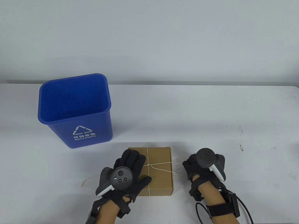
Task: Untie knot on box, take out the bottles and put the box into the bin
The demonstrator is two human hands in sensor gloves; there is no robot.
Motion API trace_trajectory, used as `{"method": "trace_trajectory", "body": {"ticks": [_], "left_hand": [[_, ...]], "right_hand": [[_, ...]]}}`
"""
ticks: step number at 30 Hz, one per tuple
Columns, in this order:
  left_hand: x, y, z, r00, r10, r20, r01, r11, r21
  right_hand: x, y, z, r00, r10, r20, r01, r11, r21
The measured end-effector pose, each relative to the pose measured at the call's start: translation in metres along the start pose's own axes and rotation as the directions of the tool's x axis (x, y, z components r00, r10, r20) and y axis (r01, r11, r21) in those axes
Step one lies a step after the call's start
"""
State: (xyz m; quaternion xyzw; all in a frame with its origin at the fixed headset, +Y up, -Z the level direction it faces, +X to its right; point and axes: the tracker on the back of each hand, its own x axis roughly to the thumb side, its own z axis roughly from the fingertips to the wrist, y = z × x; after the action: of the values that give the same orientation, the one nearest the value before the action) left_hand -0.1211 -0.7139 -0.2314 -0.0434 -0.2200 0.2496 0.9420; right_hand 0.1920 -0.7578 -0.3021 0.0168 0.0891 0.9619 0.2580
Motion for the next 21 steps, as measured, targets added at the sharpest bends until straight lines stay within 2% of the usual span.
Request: {"method": "trace_trajectory", "body": {"ticks": [12, 21], "left_hand": [[-0.0013, 0.0001, 0.0004, 1.0, 0.01, -0.007, -0.01, 1.0, -0.003], [-0.0015, 0.0002, 0.0003, 1.0, 0.011, -0.007, -0.011, 1.0, -0.003]], "right_hand": [[-0.0004, 0.0004, -0.0014, 0.97, 0.229, -0.083, -0.231, 0.973, -0.02], [-0.0031, -0.0005, -0.0018, 0.963, 0.243, -0.119, -0.244, 0.97, 0.006]]}}
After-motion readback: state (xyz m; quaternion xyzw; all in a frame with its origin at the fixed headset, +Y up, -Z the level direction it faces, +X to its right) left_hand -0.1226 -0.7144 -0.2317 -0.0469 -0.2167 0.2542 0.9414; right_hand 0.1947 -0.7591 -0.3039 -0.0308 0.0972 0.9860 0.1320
